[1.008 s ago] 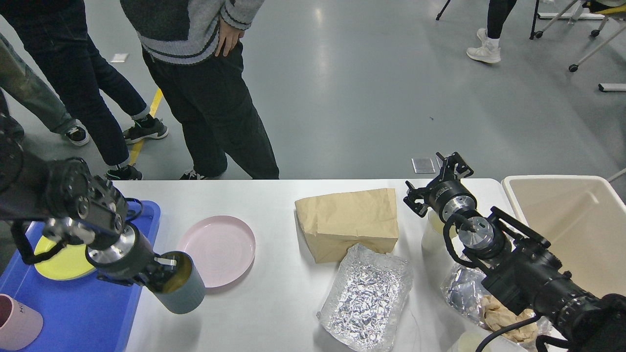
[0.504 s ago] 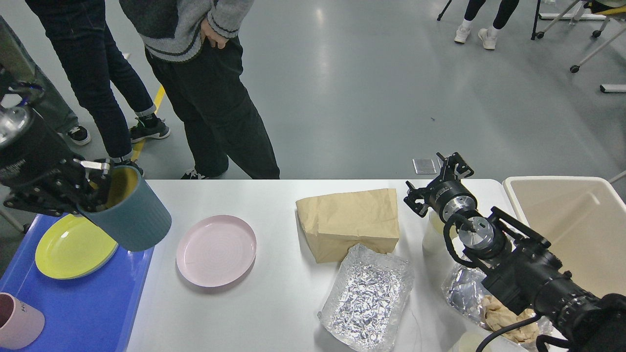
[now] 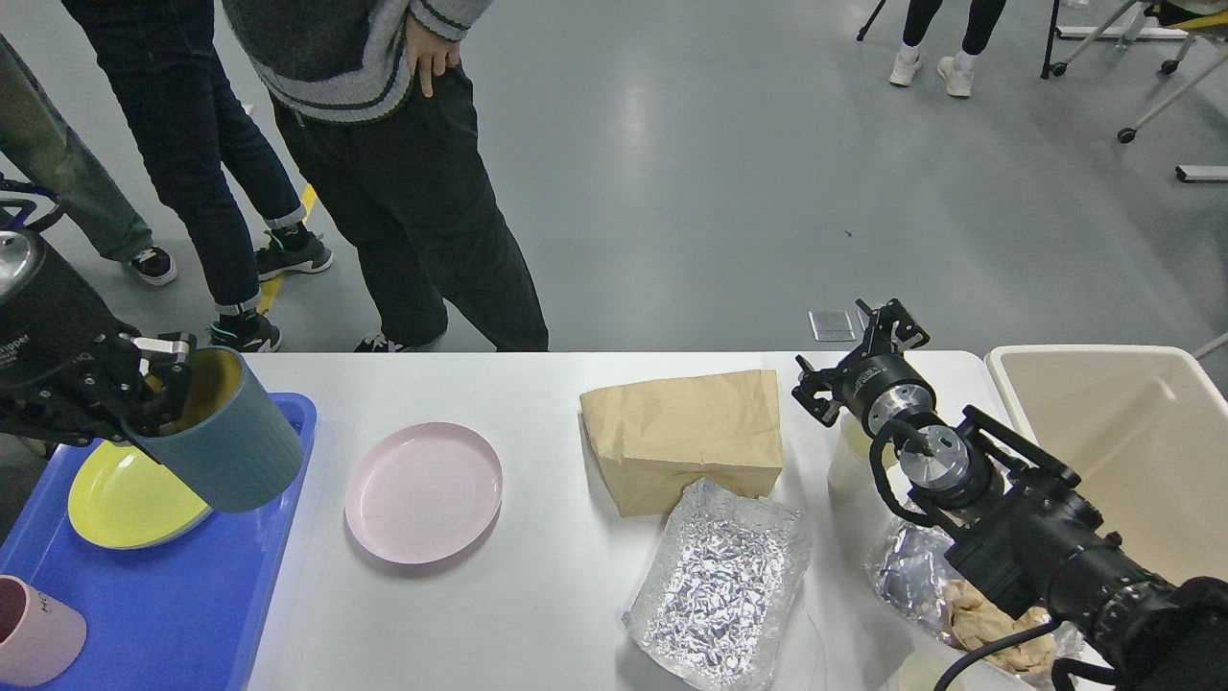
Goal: Tidy desktop
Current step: 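Lift the teal mug and carry it onto the blue tray, then release the mug on the tray and raise the left gripper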
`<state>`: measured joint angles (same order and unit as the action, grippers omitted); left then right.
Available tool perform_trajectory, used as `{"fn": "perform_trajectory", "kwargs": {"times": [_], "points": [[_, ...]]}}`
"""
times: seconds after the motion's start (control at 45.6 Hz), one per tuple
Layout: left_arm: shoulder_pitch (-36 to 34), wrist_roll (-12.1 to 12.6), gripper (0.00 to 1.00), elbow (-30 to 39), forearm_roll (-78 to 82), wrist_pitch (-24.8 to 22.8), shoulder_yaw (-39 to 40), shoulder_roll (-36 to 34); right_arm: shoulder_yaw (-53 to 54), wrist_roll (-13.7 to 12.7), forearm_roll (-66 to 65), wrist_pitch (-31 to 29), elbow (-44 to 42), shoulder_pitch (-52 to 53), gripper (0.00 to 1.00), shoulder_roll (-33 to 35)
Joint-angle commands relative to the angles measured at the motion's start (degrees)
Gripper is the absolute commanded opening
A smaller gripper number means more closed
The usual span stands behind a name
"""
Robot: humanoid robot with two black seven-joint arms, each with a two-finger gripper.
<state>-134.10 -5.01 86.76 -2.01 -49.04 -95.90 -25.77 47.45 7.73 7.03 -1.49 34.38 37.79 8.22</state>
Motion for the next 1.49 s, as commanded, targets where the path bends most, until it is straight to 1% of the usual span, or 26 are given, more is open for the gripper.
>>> {"fn": "perform_trajectory", "kwargs": {"times": [0.0,0.132,0.153,0.307,0.417,0.548,0.767,0.877,1.14,1.272,1.381,1.425,1.469], "points": [[5.24,0.09,0.01,-0.10,0.08,4.91,-0.34,0.11,0.01,0.01,0.00,0.00,-0.01,0.00,1.00,0.04],[11.04,0.09,0.01,-0.10,0.08,9.13,-0.34,0.72,0.01,0.01,0.00,0.00,0.08,0.09,1.00,0.04],[12.97,0.09,0.01,-0.10,0.08,10.87,-0.34,0.81,0.01,0.01,0.00,0.00,0.08,0.01,1.00,0.04],[19.57,0.00,0.01,-0.27,0.08,16.77,-0.34,0.72,0.01,0.01,0.00,0.00,-0.01,0.09,1.00,0.04],[23.53,0.09,0.01,-0.89,0.08,20.12,-0.34,0.63,0.01,0.01,0.00,0.00,-0.01,0.09,1.00,0.04],[27.13,0.18,0.01,-2.21,0.08,22.40,-0.34,0.37,0.01,0.01,0.00,0.00,-0.01,0.09,1.00,0.04],[36.18,0.18,0.02,-8.00,0.08,26.36,0.18,-0.25,0.01,0.01,0.00,0.00,-0.01,0.01,1.00,0.04],[39.08,0.18,0.02,-8.97,0.08,28.55,0.19,-0.25,0.01,0.01,0.00,0.00,-0.01,0.01,1.00,0.04],[44.18,0.26,0.04,-11.17,0.08,33.30,0.80,-0.16,0.01,0.01,0.00,0.00,-0.01,0.09,1.00,0.04],[44.54,0.35,0.05,-11.52,0.08,33.66,1.06,-0.25,0.01,0.01,0.00,0.00,-0.01,0.09,1.00,0.04],[44.54,0.35,0.10,-12.05,0.08,33.66,1.06,-0.25,0.01,0.01,0.00,0.00,0.08,0.01,1.00,-0.05],[44.54,0.35,0.17,-12.40,-0.01,33.66,1.15,-0.25,0.01,0.01,0.00,0.00,-0.01,0.00,1.00,-0.05],[44.54,0.35,0.27,-12.93,-0.01,33.74,1.41,-0.25,0.01,0.01,0.00,0.00,-0.01,0.01,1.00,0.04]]}}
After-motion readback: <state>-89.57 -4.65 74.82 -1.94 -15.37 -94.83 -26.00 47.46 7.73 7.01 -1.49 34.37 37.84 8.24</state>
